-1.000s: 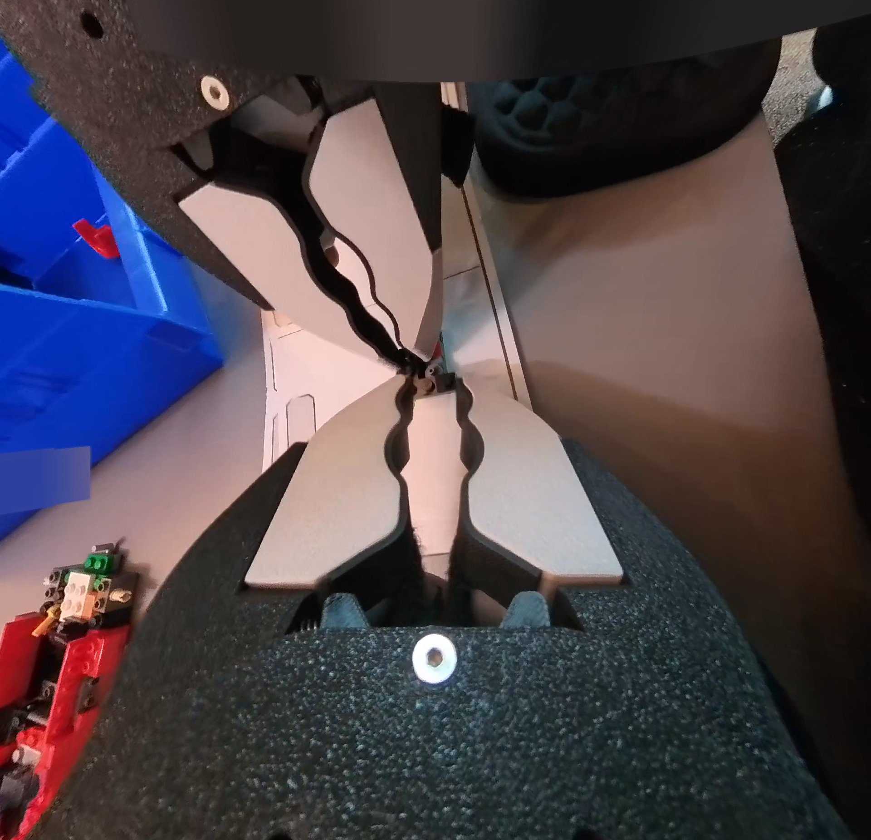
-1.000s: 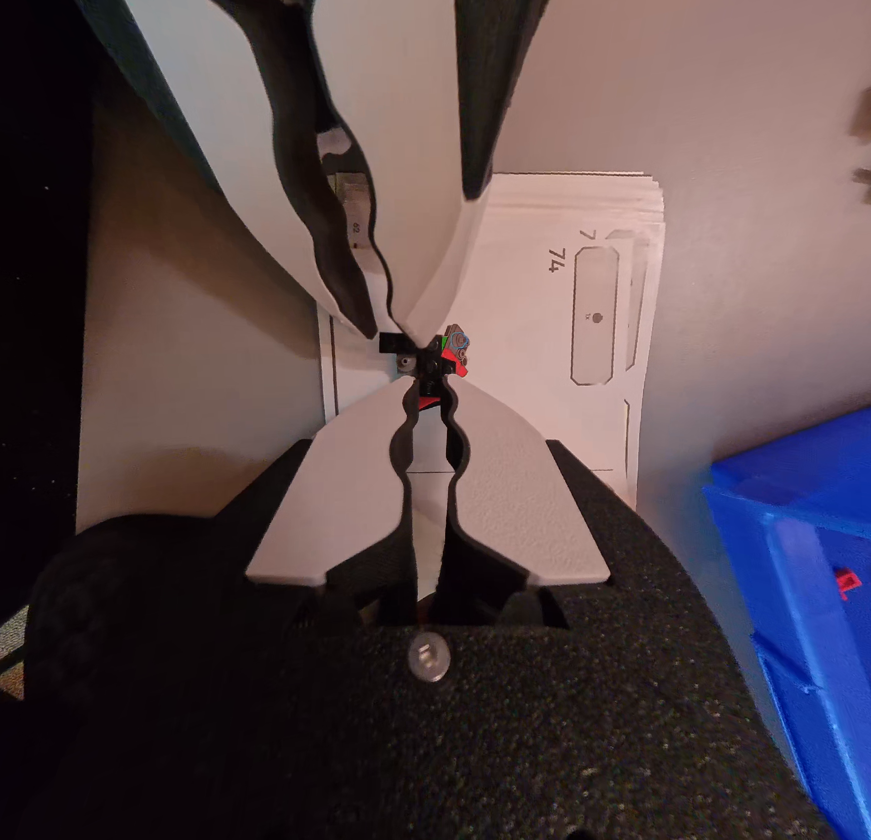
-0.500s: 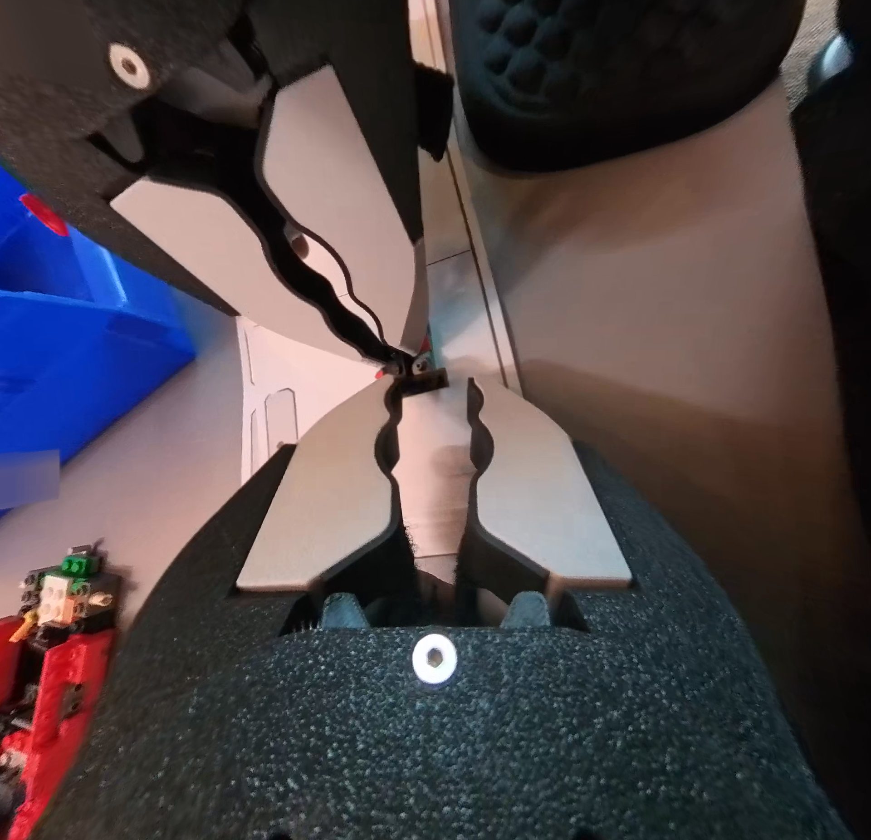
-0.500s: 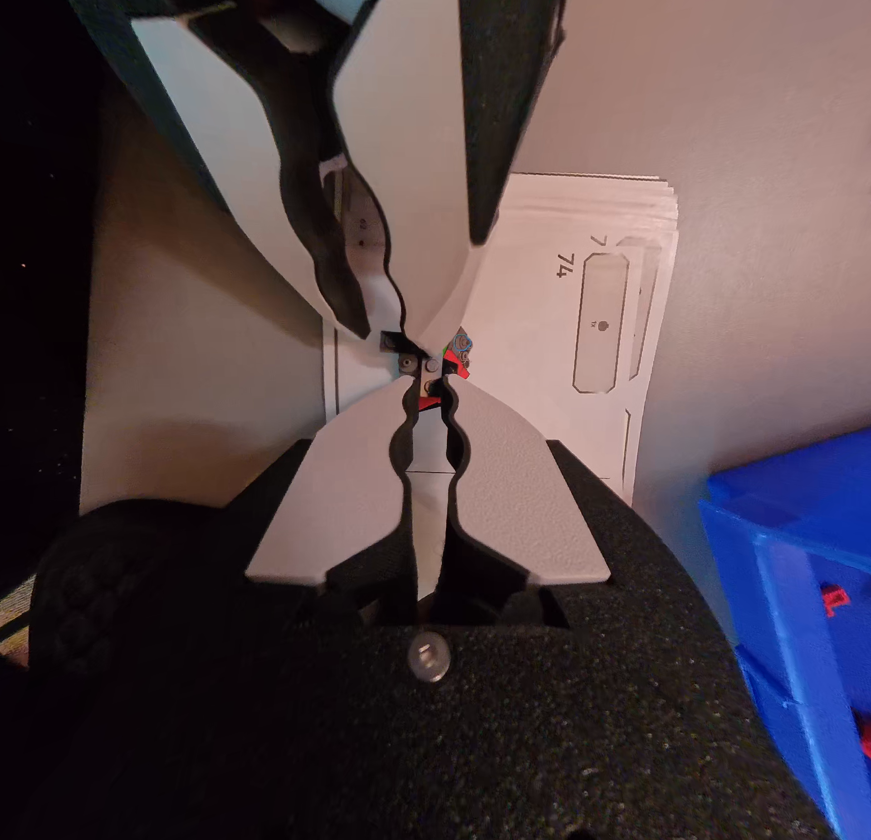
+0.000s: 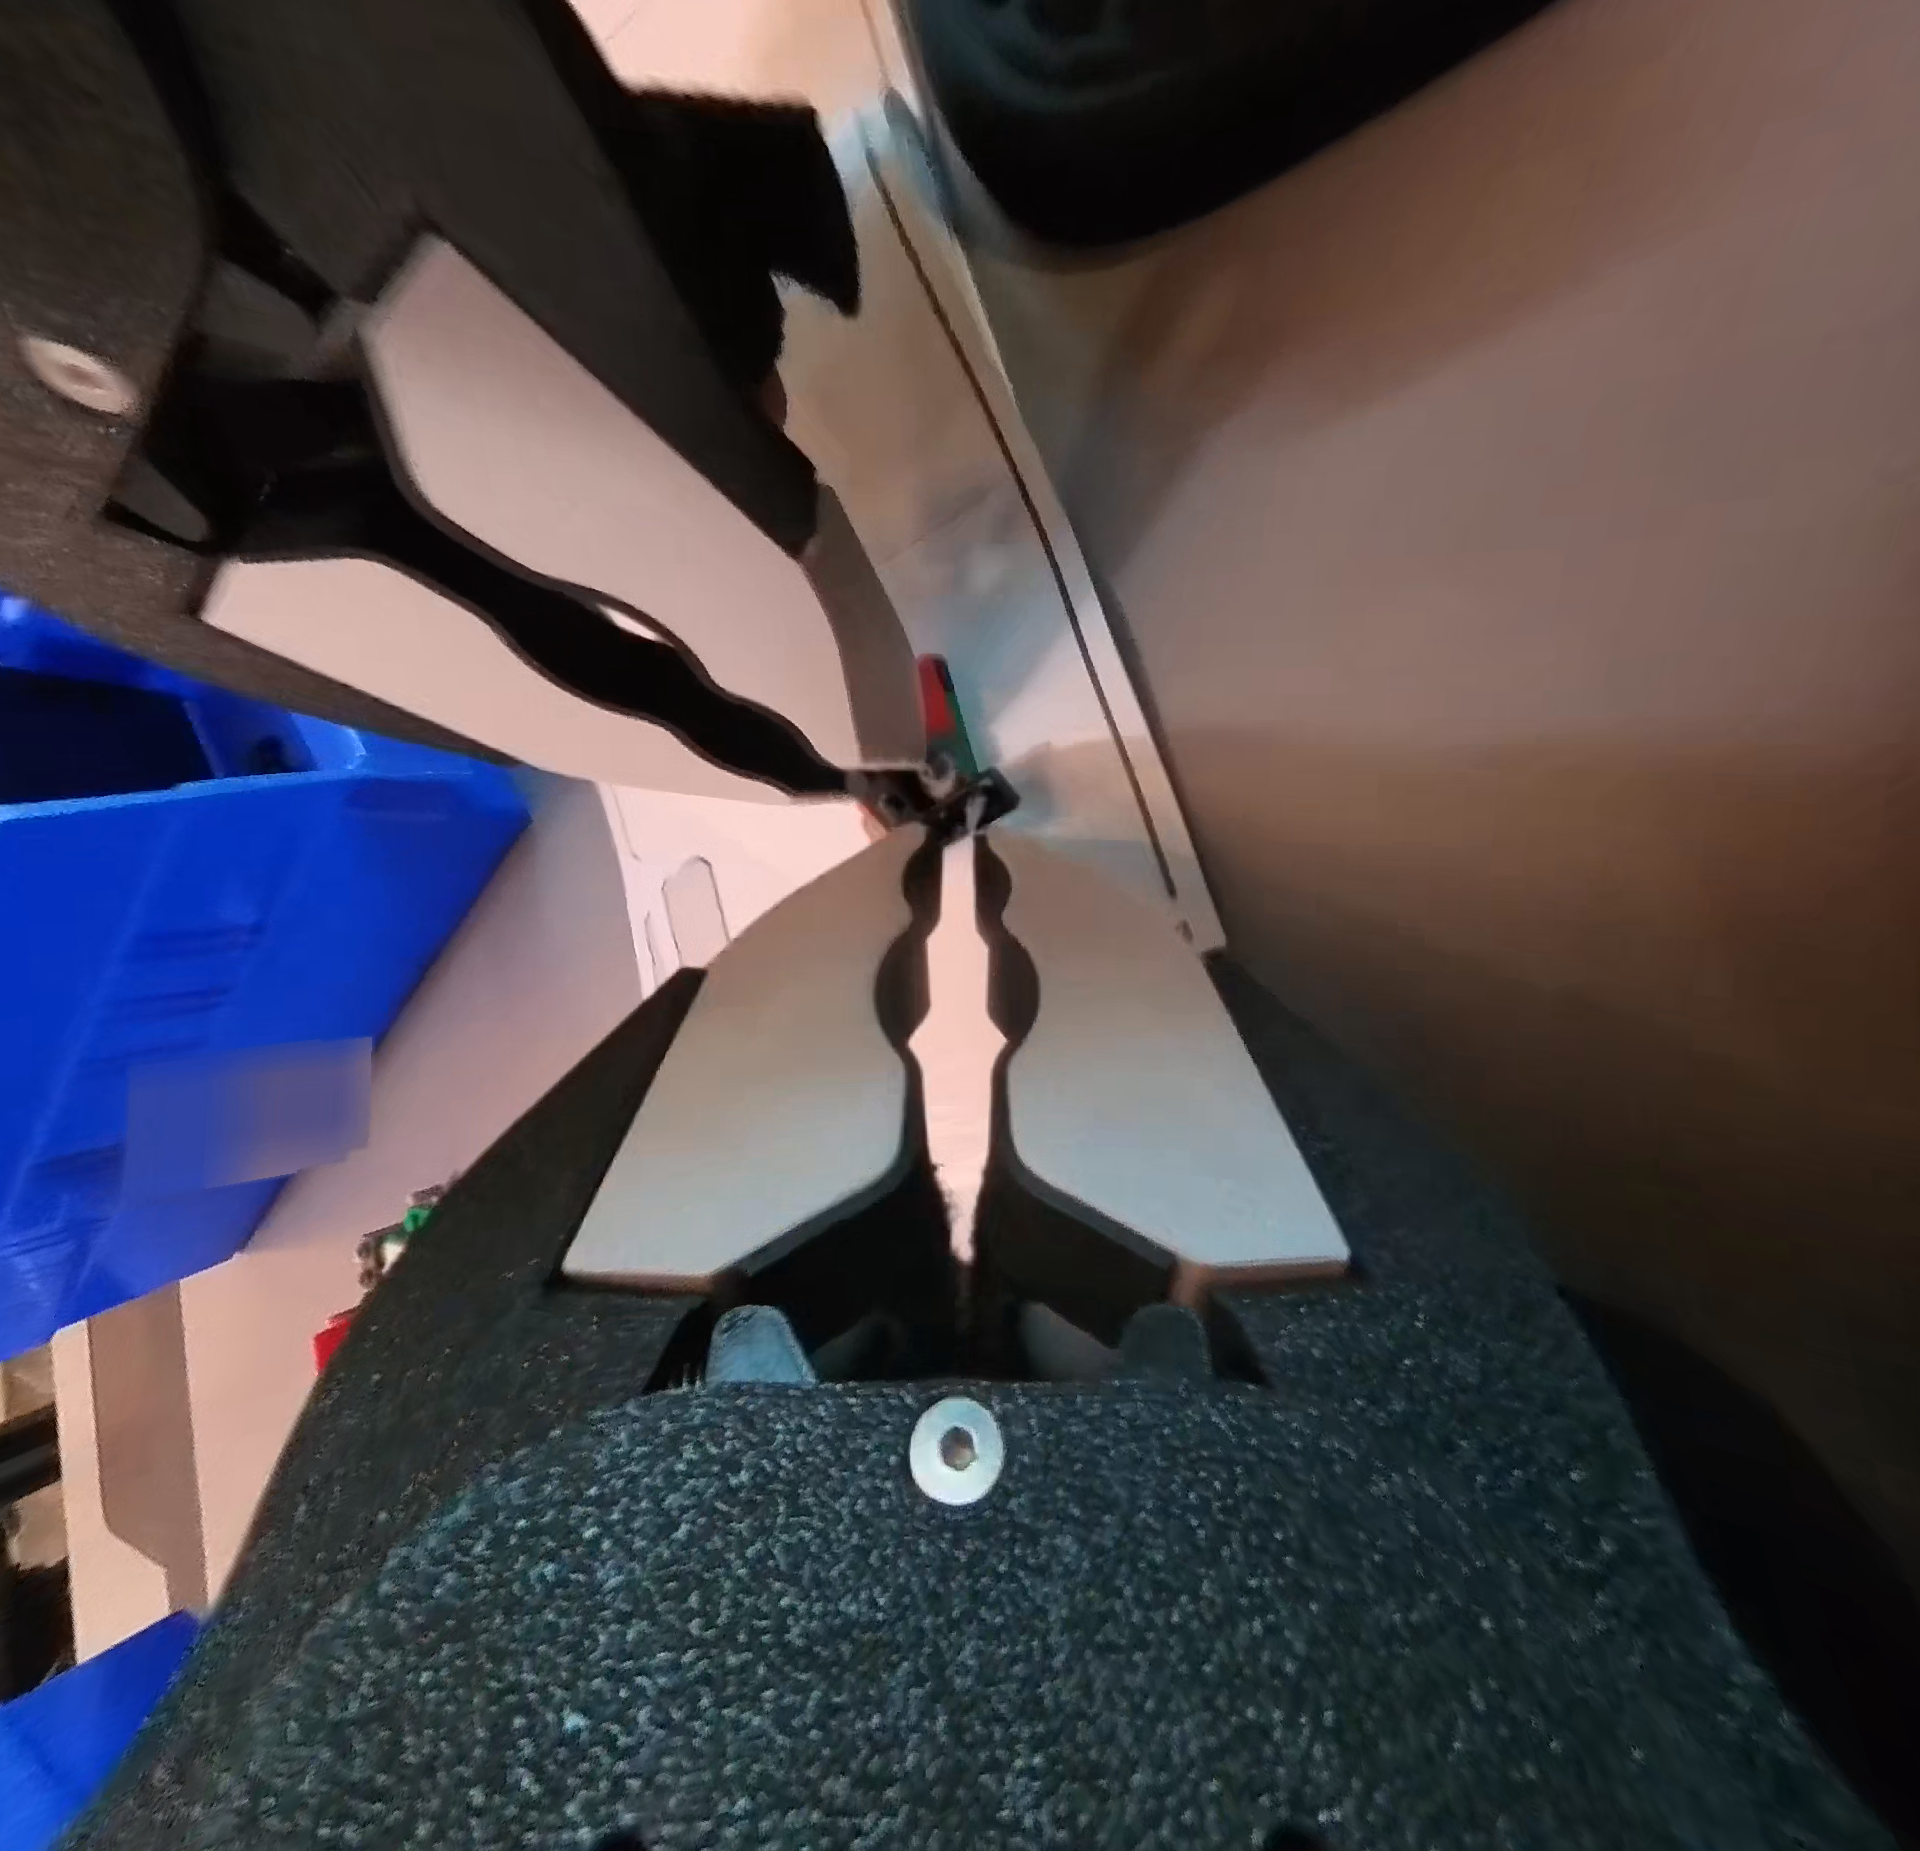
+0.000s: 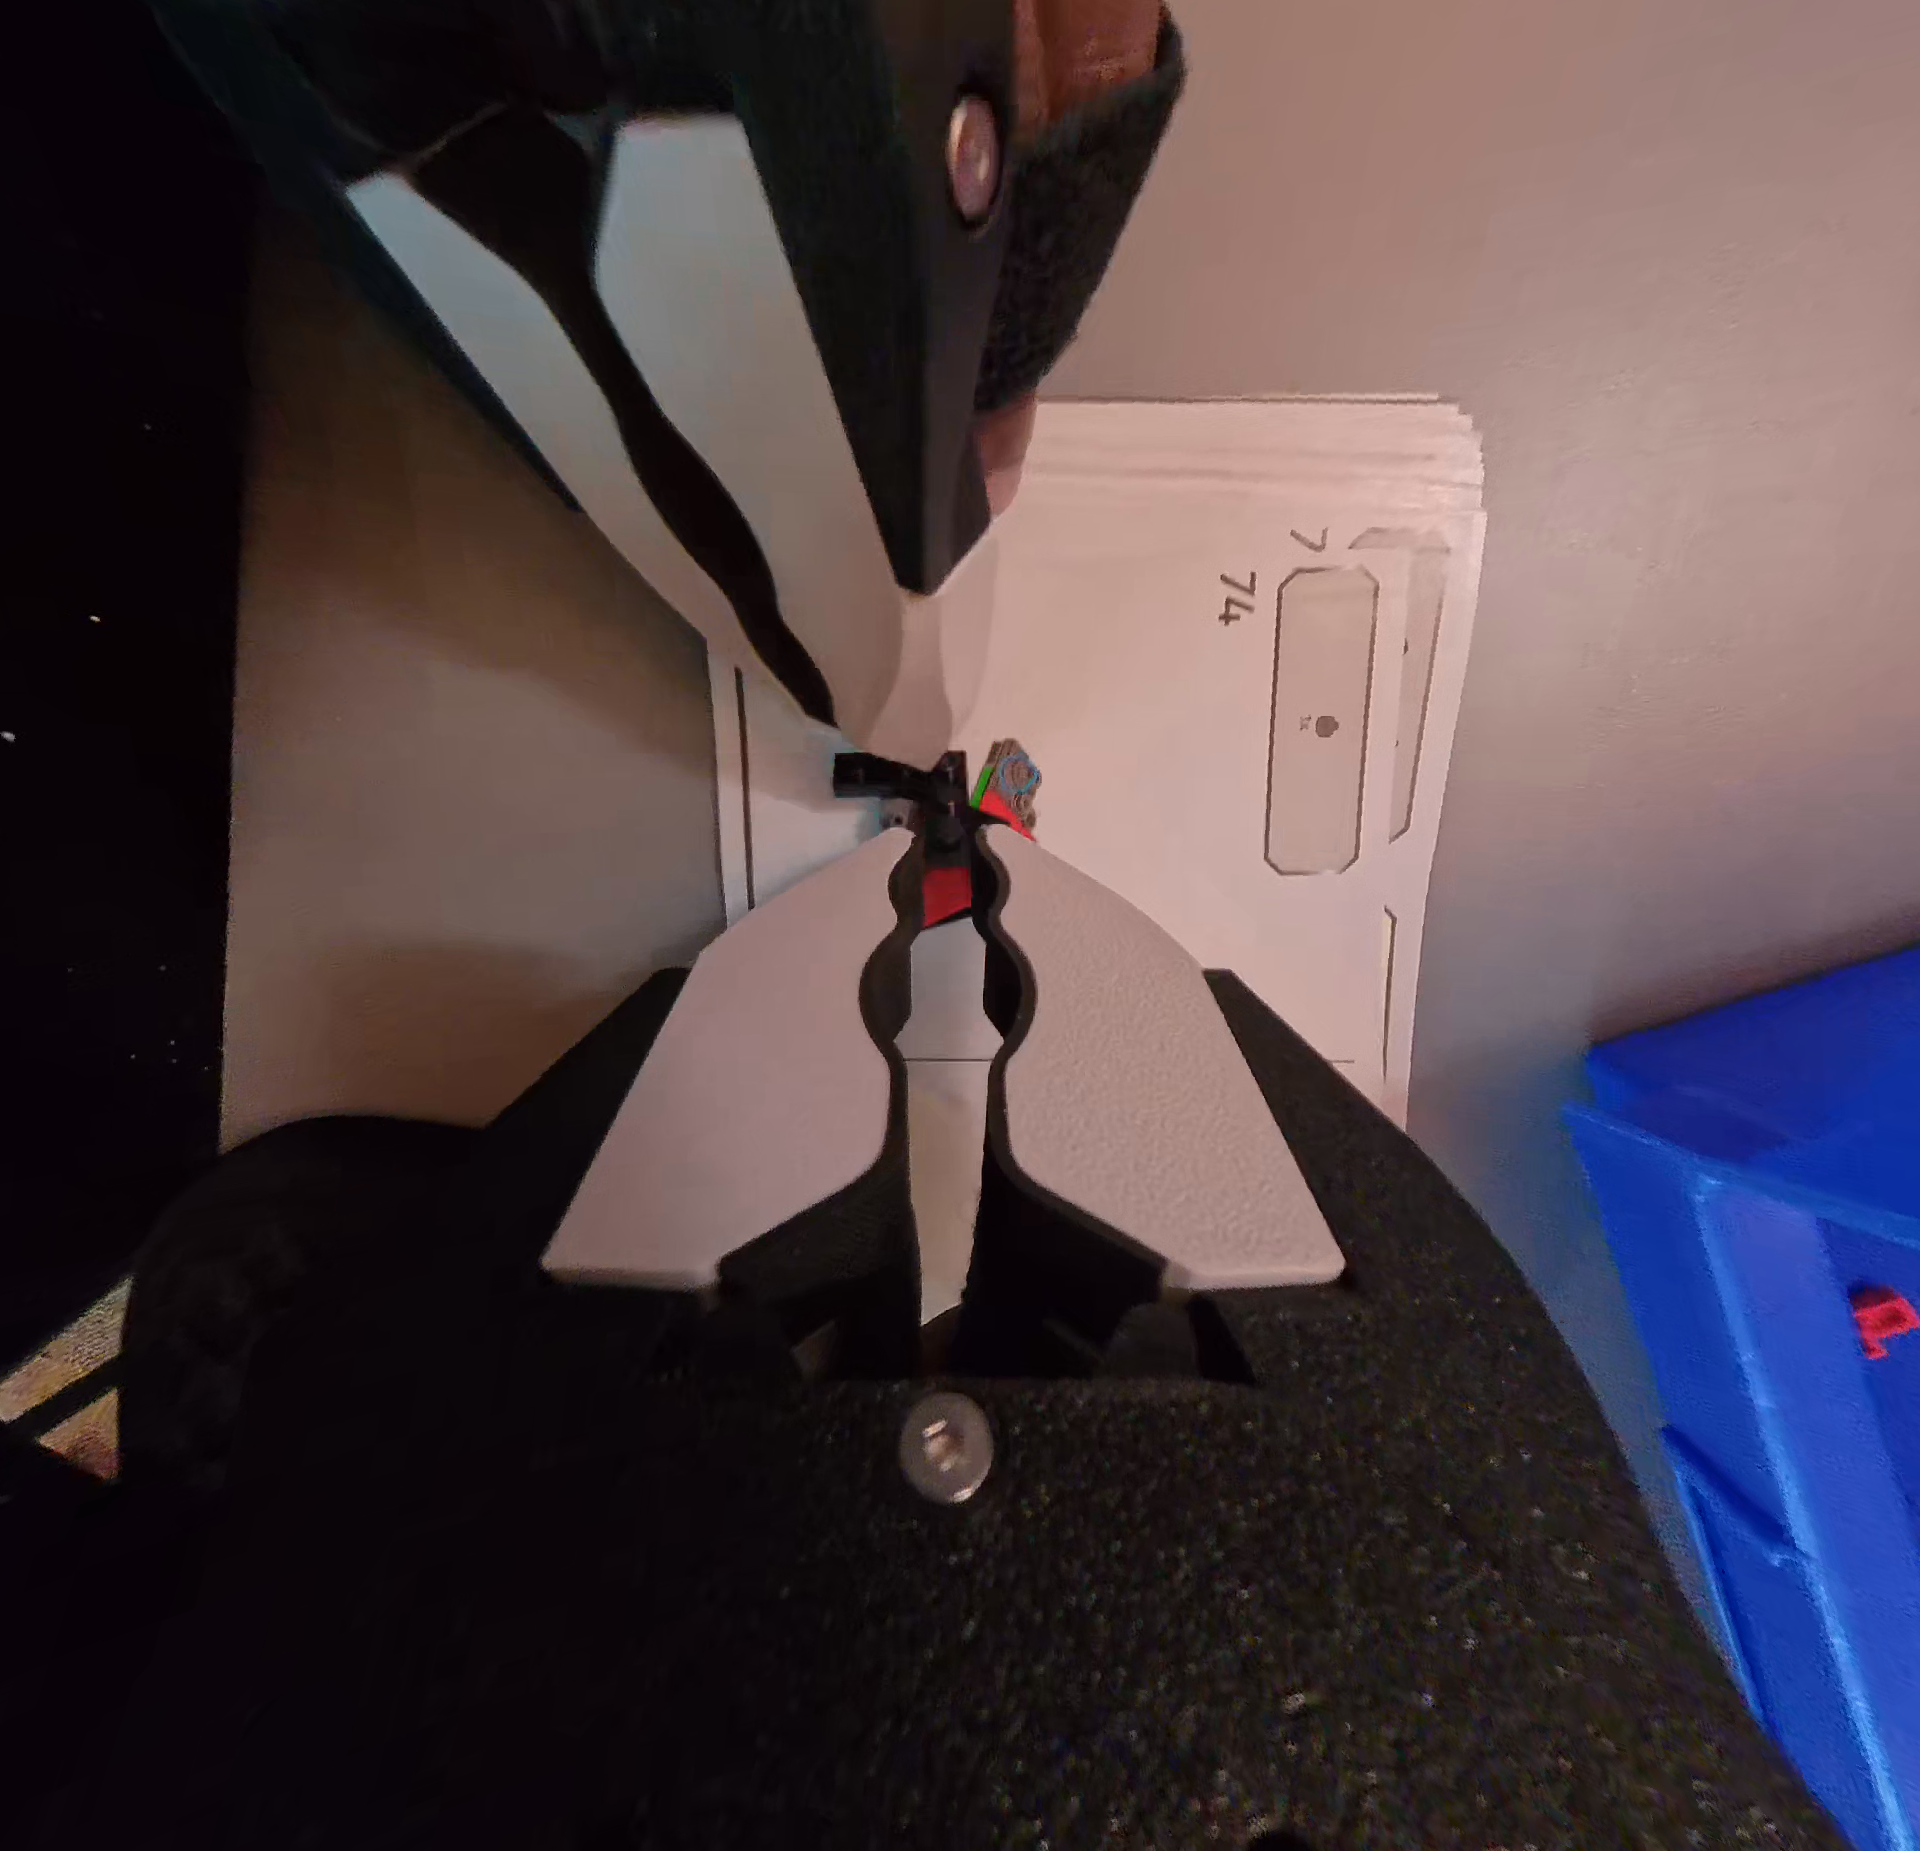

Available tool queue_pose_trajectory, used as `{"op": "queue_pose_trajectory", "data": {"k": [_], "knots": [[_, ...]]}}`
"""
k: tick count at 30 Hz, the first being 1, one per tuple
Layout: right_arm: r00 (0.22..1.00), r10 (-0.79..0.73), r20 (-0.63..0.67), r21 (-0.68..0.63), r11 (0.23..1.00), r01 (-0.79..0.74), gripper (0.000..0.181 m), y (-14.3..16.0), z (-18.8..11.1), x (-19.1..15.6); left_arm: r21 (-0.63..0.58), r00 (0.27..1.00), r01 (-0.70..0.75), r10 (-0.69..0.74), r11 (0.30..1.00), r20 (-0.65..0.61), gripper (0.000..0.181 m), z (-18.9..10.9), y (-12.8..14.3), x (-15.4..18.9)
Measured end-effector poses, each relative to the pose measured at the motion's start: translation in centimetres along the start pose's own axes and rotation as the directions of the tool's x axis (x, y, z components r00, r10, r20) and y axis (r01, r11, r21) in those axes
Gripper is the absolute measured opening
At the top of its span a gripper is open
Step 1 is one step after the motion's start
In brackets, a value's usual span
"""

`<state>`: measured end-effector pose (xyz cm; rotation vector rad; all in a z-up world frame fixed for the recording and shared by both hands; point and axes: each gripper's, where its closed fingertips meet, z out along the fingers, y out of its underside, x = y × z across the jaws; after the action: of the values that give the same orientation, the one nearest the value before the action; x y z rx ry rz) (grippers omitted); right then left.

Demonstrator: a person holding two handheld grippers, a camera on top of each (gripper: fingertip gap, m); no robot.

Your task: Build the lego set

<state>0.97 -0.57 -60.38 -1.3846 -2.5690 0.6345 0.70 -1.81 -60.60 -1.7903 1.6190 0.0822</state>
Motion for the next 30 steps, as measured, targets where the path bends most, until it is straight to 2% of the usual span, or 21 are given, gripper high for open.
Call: {"op": "queue_pose_trajectory", "data": {"k": [1, 6, 13, 22, 27, 30], "knots": [[1.0, 0.005, -0.006, -0.006, 1.0, -0.005, 0.008, 0.1, 0.0, 0.0, -0.017, 1.0, -0.017, 0.017, 1.0, -0.008, 0.0, 0.1, 0.2, 0.2], [0.999, 0.026, -0.024, 0.001, 1.0, -0.026, 0.008, 0.3, 0.0, 0.2, -0.069, 0.996, -0.091, 0.091, 0.993, -0.003, 0.002, 0.1, 0.3, 0.2], [1.0, 0.02, -0.022, 0.002, 1.0, -0.02, 0.008, 0.4, 0.0, 0.2, 0.004, 1.0, 0.001, -0.001, 1.0, -0.012, 0.03, -0.3, -0.1, -0.5], [0.999, 0.031, -0.019, 0.01, 0.999, -0.031, 0.008, 0.4, -0.1, 0.2, 0.039, 0.998, -0.024, 0.026, 0.999, -0.059, 0.026, 0.2, -0.8, -0.1], [0.997, 0.068, -0.029, 0.046, 0.997, -0.066, 0.018, 0.5, -0.9, 0.5, 0.018, 0.996, -0.045, 0.046, 0.999, -0.078, 0.022, 0.3, -0.9, 0.0], [0.997, 0.072, -0.031, 0.098, 0.993, -0.068, 0.007, 0.1, -1.4, 0.4, 0.008, 0.996, -0.044, 0.045, 0.999, -0.079, 0.022, 0.4, -0.9, -0.1]]}}
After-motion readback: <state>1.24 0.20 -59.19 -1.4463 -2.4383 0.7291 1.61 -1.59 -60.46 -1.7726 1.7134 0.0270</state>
